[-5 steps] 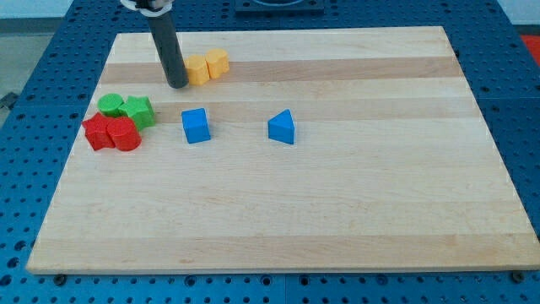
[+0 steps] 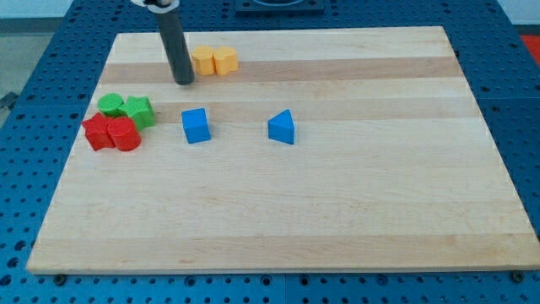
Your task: Move the yellow hexagon along with yellow heart vertically above the green blocks
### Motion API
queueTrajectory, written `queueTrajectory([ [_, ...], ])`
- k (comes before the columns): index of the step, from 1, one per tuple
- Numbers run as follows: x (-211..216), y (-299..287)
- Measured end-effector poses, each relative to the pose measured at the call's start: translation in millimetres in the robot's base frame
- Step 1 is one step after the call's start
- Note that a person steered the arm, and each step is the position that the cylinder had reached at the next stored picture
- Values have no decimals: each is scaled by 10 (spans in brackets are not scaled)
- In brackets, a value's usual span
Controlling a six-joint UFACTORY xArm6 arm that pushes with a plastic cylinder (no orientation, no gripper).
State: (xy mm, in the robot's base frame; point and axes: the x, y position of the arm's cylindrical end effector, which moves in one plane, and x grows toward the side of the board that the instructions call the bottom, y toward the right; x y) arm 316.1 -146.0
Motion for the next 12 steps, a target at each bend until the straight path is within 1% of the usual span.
queueTrajectory([
  [2, -59, 1176],
  [3, -433, 1489],
  [4, -706, 1501],
  [5, -711, 1267],
  [6, -675, 986],
  [8, -603, 950],
  [10, -458, 704],
  [11, -442, 721],
  [12, -342, 858],
])
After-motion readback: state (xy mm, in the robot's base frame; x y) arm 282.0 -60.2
